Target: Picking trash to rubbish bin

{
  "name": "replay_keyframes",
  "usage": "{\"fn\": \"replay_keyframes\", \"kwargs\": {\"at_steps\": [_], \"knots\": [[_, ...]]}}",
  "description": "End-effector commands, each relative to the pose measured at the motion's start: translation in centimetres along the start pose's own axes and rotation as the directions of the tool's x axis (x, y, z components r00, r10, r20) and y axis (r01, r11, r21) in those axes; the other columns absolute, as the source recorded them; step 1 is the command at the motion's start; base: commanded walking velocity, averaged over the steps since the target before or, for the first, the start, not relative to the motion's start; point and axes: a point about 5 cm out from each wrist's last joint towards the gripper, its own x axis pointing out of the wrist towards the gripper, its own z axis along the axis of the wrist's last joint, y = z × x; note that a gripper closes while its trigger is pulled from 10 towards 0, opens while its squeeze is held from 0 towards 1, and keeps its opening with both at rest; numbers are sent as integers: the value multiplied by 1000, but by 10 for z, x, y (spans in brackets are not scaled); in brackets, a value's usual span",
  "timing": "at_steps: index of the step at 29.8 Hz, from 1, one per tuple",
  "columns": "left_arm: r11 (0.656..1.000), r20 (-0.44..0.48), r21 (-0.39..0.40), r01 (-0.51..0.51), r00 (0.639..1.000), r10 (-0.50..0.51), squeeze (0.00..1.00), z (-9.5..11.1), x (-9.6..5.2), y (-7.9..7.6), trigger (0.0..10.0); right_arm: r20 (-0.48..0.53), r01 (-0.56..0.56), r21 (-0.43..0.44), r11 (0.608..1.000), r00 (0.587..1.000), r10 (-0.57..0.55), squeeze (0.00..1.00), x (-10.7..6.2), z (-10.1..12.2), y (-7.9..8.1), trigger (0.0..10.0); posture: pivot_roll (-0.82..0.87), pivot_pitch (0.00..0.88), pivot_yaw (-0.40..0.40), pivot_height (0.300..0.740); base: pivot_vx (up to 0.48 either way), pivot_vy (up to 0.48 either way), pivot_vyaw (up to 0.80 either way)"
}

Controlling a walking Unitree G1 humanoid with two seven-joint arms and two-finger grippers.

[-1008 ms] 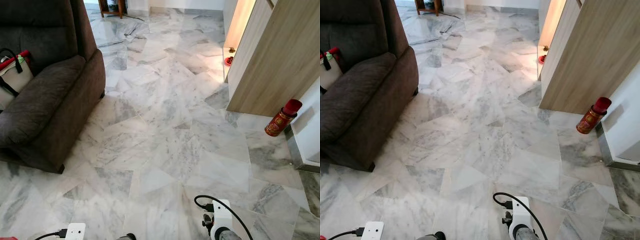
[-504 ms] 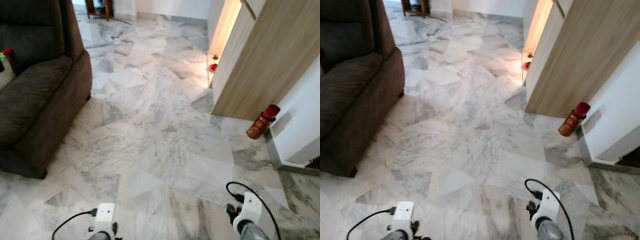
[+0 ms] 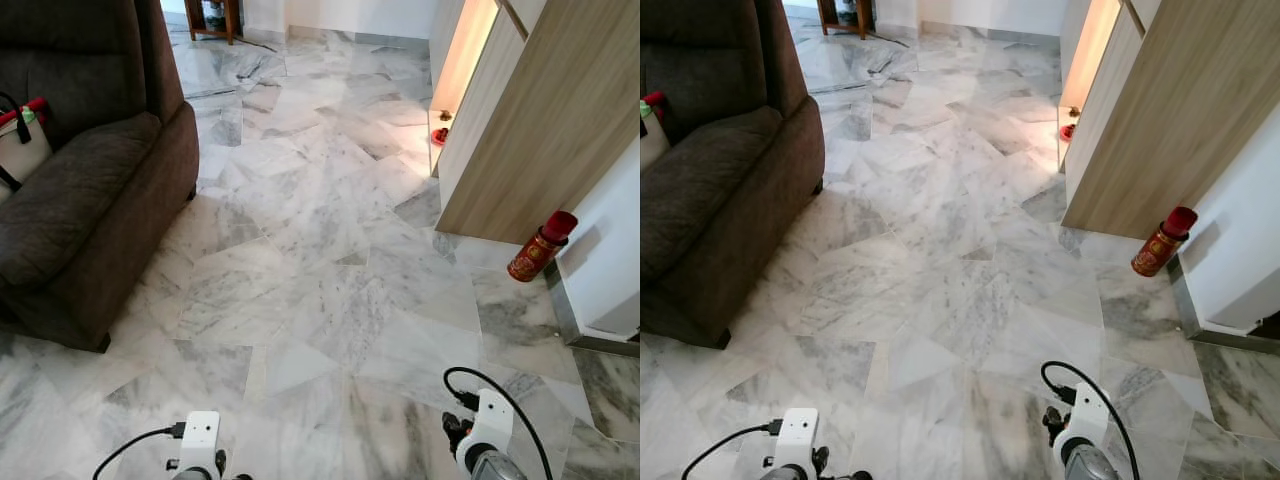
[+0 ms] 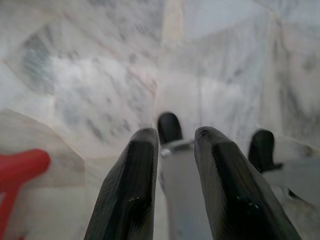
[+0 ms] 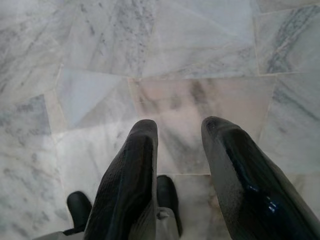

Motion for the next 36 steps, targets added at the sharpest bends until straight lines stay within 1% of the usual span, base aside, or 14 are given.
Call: {"fn": "replay_keyframes", "kwargs": {"at_steps": [1, 5, 8, 13, 17, 19, 20, 24, 26, 28, 31, 36], "knots": [[1000, 28, 7, -13, 1000, 12, 0, 9, 2, 4, 10000, 5, 18, 43, 999, 1000, -18, 0, 0, 0, 0, 10000, -19, 112, -37, 740, 0, 0, 0], [1000, 50, 26, -16, 999, 15, 0, 17, 3, 8, 10000, 5, 23, 75, 997, 1000, -23, 0, 0, -1, 1, 10000, -18, 108, -27, 740, 0, 0, 0], [1000, 68, 24, -20, 998, 18, 0, 24, 4, 10, 10000, 3, 20, 72, 997, 1000, -20, 0, 0, -2, 3, 10000, -15, 108, -23, 740, 0, 0, 0], [1000, 70, 14, -23, 997, 22, 0, 26, 5, 9, 10000, -5, 18, 78, 997, 1000, -18, 0, 1, -3, 6, 10000, -7, 110, -27, 740, 0, 0, 0], [1000, 49, 5, -22, 999, 22, 0, 18, 3, 6, 10000, -10, 16, 79, 997, 1000, -15, 0, 1, -4, 7, 10000, -12, 115, -33, 740, 0, 0, 0], [999, 37, -24, -28, 999, 29, 0, 10, 2, 5, 10000, -13, 15, 80, 997, 1000, -14, 0, 1, -5, 7, 10000, -13, 119, -40, 740, 0, 0, 0], [999, 37, -27, -28, 999, 29, 0, 9, 2, 5, 10000, -14, 15, 79, 997, 1000, -14, 0, 0, -6, 7, 10000, -12, 119, -42, 740, 0, 0, 0], [999, 22, -39, -35, 999, 36, 0, 3, 0, 5, 10000, -16, 12, 38, 999, 1000, -11, 0, 0, -7, 4, 10000, -9, 119, -47, 740, 0, 0, 0], [999, 14, -38, -36, 999, 36, 0, 1, 0, 5, 10000, -1, 21, 32, 999, 1000, -21, 0, 0, -5, 3, 10000, -10, 119, -46, 740, 0, 0, 0], [998, -5, -45, -42, 999, 42, 0, -3, -1, 7, 10000, -1, 30, 48, 998, 1000, -30, 0, -1, -5, 1, 10000, -13, 118, -44, 740, 0, 0, 800], [998, -11, -37, -41, 999, 41, 0, -5, -2, 8, 10000, -2, 19, 46, 999, 1000, -19, 0, -1, -5, 1, 10000, -13, 117, -43, 740, 0, 0, 800], [998, -15, -43, -48, 999, 47, 0, -8, -2, 9, 10000, -8, 17, 41, 999, 1000, -17, 0, -1, -7, 1, 10000, -13, 114, -39, 740, 0, 0, 800]]}}
